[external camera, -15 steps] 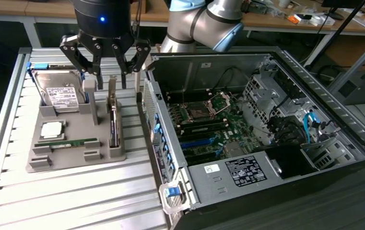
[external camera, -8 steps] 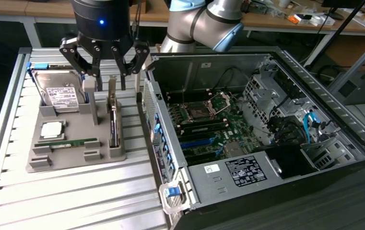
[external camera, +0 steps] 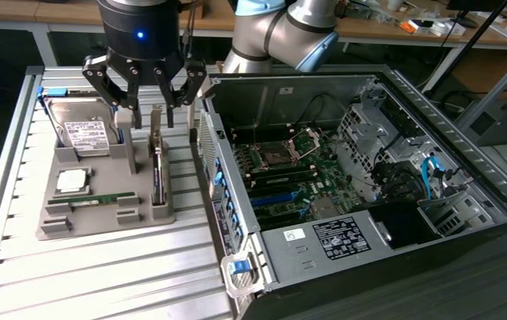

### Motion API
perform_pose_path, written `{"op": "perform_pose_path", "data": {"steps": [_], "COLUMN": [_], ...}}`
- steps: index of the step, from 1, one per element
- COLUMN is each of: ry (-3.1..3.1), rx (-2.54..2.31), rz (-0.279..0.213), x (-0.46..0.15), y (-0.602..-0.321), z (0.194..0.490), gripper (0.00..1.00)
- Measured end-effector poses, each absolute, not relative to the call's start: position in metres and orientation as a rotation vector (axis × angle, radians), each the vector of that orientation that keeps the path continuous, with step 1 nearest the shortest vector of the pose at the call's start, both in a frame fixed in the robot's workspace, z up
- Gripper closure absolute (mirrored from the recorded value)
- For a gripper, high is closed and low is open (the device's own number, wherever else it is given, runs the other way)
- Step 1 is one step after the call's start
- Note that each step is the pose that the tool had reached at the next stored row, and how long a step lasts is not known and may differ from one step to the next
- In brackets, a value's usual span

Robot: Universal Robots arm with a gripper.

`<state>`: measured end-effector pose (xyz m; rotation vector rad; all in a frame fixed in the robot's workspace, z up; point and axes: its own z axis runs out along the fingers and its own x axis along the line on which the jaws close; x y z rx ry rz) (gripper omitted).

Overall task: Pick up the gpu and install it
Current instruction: 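Pick up the gpu and move the gpu toward the slot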

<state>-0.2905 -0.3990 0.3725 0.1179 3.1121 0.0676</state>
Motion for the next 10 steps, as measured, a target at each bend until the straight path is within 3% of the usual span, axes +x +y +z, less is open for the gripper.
{"op": "perform_pose_path", "data": {"steps": [10], "ry": [3.112], "rx": [0.118], "rz": [0.068], "x": [-0.290], "y": [-0.399], "z": [0.359], "gripper": [0.52]}}
